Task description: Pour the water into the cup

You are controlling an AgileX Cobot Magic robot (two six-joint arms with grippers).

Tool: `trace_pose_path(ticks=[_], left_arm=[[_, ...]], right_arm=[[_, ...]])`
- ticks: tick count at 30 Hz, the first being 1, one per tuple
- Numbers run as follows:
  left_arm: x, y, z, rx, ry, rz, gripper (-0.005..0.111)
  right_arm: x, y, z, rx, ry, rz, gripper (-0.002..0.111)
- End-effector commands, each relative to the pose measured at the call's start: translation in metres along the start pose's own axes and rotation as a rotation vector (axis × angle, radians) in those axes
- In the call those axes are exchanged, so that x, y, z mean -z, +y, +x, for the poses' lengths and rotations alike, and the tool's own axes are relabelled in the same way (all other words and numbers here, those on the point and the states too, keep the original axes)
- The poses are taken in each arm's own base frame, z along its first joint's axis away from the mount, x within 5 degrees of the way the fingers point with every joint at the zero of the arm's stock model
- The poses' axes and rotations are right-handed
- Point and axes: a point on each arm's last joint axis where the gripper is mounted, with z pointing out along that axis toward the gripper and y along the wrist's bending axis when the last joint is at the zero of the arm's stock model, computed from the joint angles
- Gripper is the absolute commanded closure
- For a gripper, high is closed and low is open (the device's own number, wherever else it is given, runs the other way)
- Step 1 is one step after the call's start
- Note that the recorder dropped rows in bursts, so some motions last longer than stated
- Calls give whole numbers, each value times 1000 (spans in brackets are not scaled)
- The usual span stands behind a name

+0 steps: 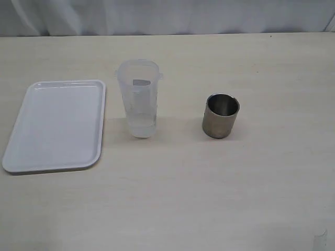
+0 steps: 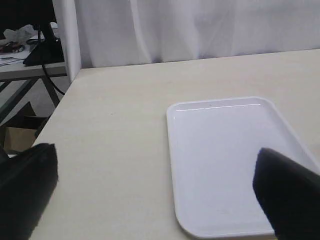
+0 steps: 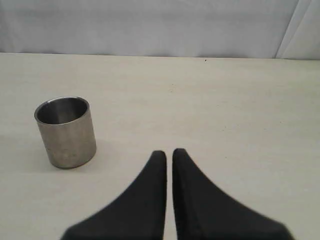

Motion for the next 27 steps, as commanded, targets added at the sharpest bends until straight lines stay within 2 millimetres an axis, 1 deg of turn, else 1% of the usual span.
trace_pose_path(ticks=[1, 6, 9, 14, 18, 20, 22, 27], left_arm=[[0, 0, -1, 7, -14, 3, 5], [0, 0, -1, 7, -14, 3, 5], [0, 0, -4, 7, -53, -1, 5], [2, 2, -19, 8, -217, -18, 5], [7, 3, -34, 8, -395, -37, 5], [9, 4, -39, 8, -455, -43, 5], [10, 4, -42, 8, -484, -46, 5], [11, 4, -42, 8, -486, -46, 5]], right_arm=[[0, 0, 0, 17, 0, 1, 104], [0, 0, 0, 17, 0, 1, 104], [0, 0, -1, 17, -12, 1, 104], [1, 0, -11, 17, -121, 0, 104], [4, 0, -24, 17, -272, -1, 104], [5, 0, -29, 17, -325, -1, 104], [6, 0, -31, 22, -355, -1, 104], [6, 0, -31, 22, -359, -1, 104]])
